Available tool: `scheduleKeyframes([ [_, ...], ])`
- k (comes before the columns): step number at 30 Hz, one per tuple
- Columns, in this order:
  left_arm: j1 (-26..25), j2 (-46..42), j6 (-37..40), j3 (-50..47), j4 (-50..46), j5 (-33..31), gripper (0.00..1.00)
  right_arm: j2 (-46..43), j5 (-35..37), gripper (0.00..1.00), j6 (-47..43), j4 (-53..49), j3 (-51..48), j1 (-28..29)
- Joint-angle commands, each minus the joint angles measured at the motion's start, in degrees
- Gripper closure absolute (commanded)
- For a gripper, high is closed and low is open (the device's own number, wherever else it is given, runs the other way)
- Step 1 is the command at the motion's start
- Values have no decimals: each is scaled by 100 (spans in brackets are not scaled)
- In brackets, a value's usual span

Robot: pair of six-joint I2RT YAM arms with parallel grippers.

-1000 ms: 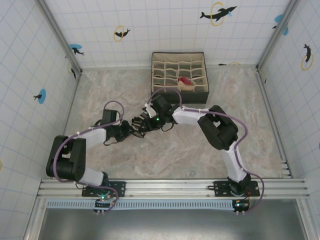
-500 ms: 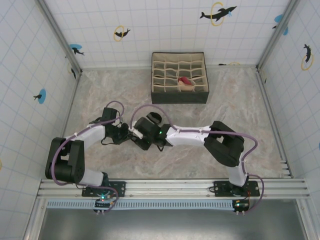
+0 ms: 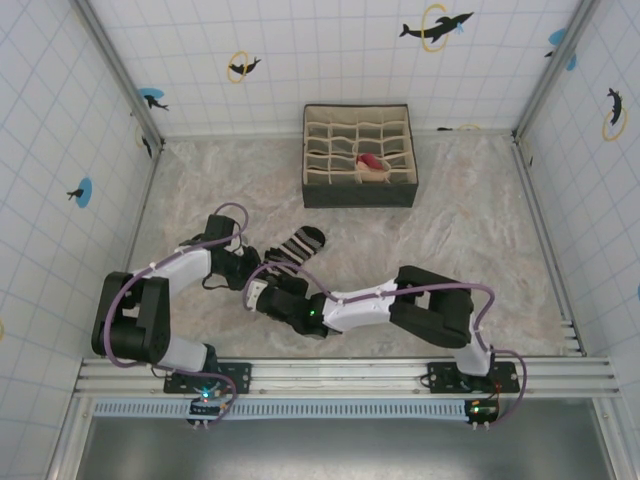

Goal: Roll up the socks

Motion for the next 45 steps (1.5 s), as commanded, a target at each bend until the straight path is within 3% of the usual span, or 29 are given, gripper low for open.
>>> scheduleKeyframes([
  [1, 11, 119, -27, 30, -318, 35, 100, 352, 428, 43, -322, 280, 230, -20],
  [9, 13, 103, 18, -1, -319, 37, 100, 645, 479, 48, -285, 289, 300, -47],
  [14, 25, 41, 28, 3, -337, 16, 98, 709, 314, 67, -11, 110, 249, -176],
  [16, 58, -11, 39, 0, -336, 9, 76, 682, 82, 79, 169, -44, 205, -241],
  [20, 133, -107, 69, 75, -420, -63, 48, 614, -365, 97, 523, -369, 108, -349],
  [28, 444, -508, -83, 133, -445, -425, 16, 515, -1612, 100, 1390, -1001, 72, -727],
  [38, 854, -706, -82, 3, -414, -618, 17, 504, -2712, 100, 1948, -1461, 171, -1135],
  [45, 854, -918, -192, -263, 5, -220, 21, 534, -4290, 100, 2485, -1555, 325, -1661],
])
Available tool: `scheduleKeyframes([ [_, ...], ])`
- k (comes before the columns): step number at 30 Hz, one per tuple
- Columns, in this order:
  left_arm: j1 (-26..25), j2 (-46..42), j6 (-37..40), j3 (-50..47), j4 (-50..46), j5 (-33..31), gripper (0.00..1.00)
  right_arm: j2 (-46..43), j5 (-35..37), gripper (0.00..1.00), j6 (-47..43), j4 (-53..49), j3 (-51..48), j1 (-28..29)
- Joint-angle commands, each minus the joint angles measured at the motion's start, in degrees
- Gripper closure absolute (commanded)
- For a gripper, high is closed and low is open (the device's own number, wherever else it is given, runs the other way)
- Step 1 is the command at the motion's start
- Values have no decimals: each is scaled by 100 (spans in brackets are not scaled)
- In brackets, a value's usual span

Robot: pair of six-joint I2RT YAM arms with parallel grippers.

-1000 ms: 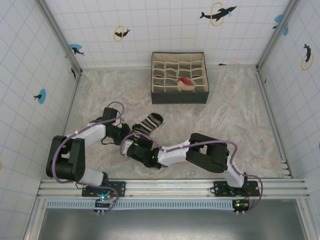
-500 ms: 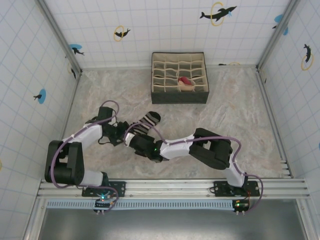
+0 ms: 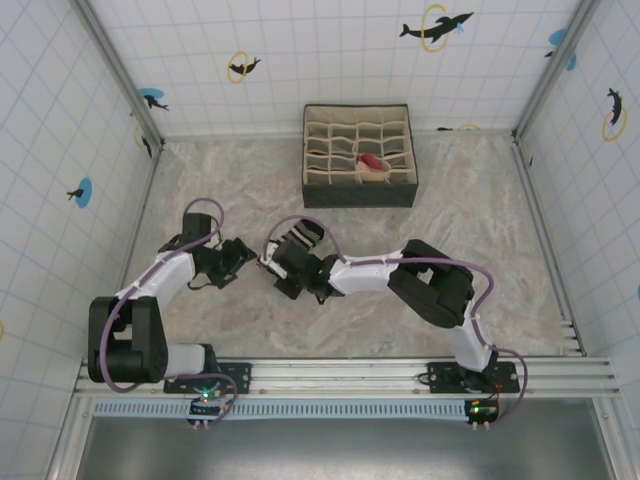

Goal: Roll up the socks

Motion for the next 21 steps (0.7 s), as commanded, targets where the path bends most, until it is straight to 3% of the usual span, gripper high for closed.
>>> scheduleKeyframes([
  [1, 22, -216, -158, -296, 282, 347, 21, 377, -1367, 100, 532, -1194, -39, -331],
  [10, -19, -515, -466, -851, 1056, 717, 29, 765, -4000, 100, 1872, -745, 151, -1186],
  [21, -468, -125, -646, -913, 1844, 662, 47, 1221, -4870, 100, 3558, -348, 298, -1639],
])
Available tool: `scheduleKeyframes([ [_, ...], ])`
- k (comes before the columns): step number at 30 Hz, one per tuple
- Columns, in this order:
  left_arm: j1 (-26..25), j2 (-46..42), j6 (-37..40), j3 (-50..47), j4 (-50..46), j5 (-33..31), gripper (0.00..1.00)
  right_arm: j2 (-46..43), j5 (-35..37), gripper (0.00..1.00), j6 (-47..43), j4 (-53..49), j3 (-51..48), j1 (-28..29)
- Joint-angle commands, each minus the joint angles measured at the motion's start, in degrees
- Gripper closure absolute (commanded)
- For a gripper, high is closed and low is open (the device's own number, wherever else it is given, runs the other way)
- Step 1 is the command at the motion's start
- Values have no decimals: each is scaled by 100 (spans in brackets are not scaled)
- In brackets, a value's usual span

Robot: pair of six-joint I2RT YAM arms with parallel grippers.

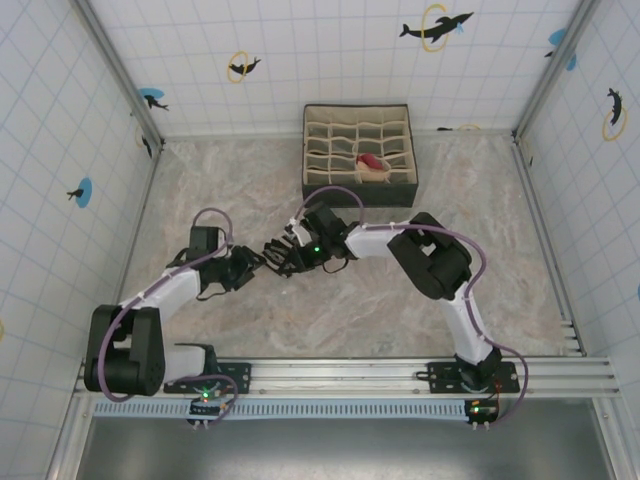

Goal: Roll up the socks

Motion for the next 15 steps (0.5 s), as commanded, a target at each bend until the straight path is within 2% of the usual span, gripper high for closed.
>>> scheduleKeyframes([
  [1, -94, 135, -104, -65, 444, 63, 47, 466, -177, 100, 858, -511, -202, -69],
  [7, -202, 403, -117, -17, 740, -62, 48, 620, -387, 100, 1538, 75, -421, -236],
  [15, -373, 881, -264, -22, 1138, -163, 51, 589, -443, 100, 1693, 289, -525, -266],
])
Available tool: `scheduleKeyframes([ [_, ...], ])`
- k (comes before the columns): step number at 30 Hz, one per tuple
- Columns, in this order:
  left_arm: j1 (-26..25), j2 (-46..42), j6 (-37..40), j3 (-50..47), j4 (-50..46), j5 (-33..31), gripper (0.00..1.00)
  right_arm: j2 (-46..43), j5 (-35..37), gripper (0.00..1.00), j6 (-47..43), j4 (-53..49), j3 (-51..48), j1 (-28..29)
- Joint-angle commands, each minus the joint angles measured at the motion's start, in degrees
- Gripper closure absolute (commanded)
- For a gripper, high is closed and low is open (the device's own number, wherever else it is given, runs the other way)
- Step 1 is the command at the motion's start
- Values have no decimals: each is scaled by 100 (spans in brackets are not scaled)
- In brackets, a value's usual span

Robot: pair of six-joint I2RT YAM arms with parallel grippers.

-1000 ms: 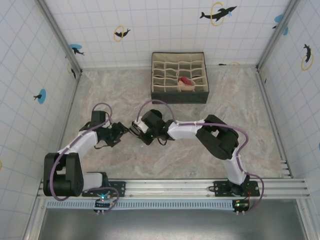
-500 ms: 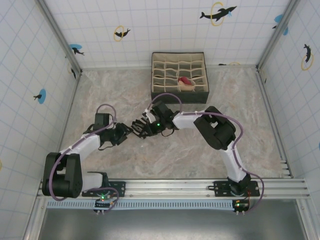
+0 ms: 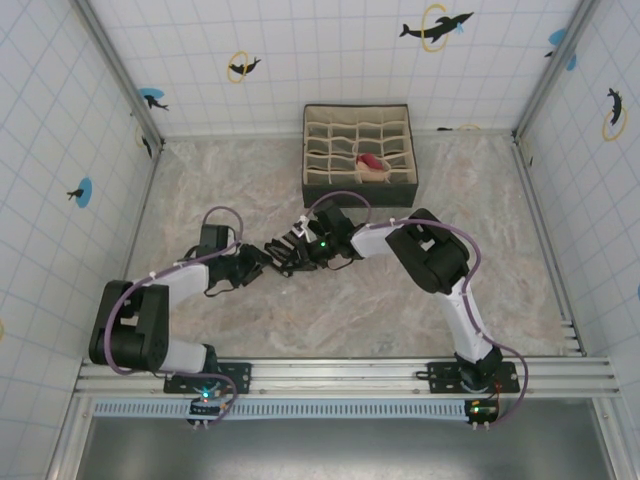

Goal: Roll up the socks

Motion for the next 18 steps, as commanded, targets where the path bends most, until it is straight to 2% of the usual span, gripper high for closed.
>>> scheduleKeyframes([
  [1, -94, 187, -141, -25, 310, -127, 51, 357, 310, 100, 239, -581, -291, -7],
  [9, -174, 504, -537, -214, 883, -382, 58, 389, 213, 100, 422, -306, -340, -26],
  [15, -273, 514, -745, -272, 1043, -524, 81, 394, 67, 100, 830, 247, -475, -71],
  [18, -294, 514, -777, -265, 1004, -563, 94, 351, 96, 96, 854, 312, -493, -87],
])
